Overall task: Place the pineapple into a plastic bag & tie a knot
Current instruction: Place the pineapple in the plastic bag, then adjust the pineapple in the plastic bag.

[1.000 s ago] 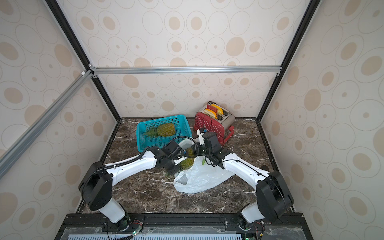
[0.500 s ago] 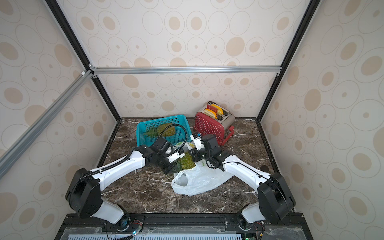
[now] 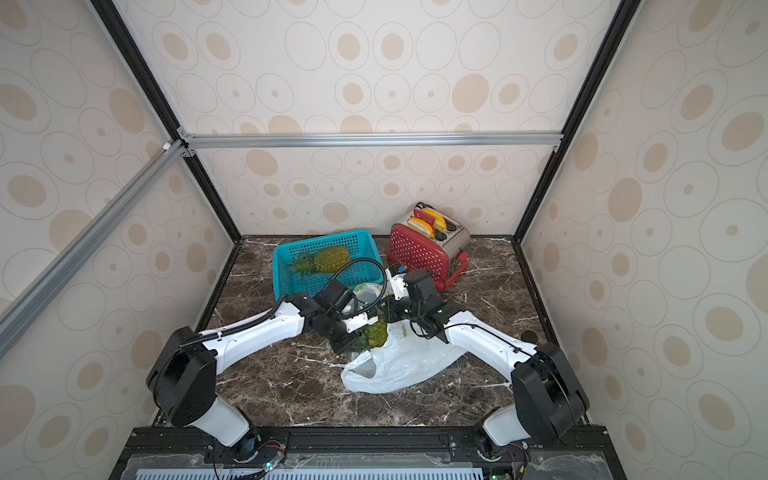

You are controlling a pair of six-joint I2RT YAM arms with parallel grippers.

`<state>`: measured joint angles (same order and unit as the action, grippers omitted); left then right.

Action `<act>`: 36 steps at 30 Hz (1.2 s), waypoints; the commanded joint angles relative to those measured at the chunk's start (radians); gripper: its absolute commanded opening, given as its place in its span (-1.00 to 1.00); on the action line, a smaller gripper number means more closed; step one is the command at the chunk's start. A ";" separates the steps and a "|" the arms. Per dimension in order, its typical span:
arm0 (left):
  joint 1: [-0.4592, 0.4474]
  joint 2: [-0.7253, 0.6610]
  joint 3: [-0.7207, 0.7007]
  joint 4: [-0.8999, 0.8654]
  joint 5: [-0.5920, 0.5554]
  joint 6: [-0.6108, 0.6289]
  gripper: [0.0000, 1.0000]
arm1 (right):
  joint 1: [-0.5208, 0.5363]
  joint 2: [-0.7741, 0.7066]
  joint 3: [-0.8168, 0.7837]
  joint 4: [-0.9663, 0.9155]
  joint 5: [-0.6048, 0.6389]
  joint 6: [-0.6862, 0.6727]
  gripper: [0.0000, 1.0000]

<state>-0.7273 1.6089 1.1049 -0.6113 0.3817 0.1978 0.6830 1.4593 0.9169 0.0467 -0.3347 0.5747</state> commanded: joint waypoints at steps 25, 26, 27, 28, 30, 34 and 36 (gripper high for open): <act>0.026 -0.386 -0.333 0.223 -0.167 -0.086 0.74 | -0.012 0.013 -0.010 -0.100 -0.054 -0.004 -1.00; 0.026 -0.383 -0.336 0.228 -0.181 -0.084 0.77 | -0.012 0.011 -0.007 -0.100 -0.065 -0.002 -1.00; 0.026 -0.379 -0.339 0.232 -0.169 -0.075 0.78 | -0.011 0.008 -0.007 -0.100 -0.071 0.005 -1.00; 0.026 -0.371 -0.342 0.240 -0.142 -0.065 0.80 | -0.011 0.003 -0.007 -0.095 -0.074 0.013 -1.00; 0.026 -0.343 -0.352 0.247 -0.074 -0.042 0.88 | -0.012 0.000 -0.003 -0.091 -0.083 0.020 -1.00; 0.024 -0.252 -0.351 0.307 -0.022 -0.045 0.98 | -0.011 0.003 0.010 -0.080 -0.090 0.028 -1.00; 0.017 -0.203 -0.338 0.324 -0.030 -0.048 0.98 | -0.012 0.005 0.010 -0.075 -0.091 0.032 -1.00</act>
<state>-0.7074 1.3594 0.7490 -0.3313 0.3191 0.1493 0.6727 1.4807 0.9009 -0.0372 -0.4065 0.5957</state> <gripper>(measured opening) 0.988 0.042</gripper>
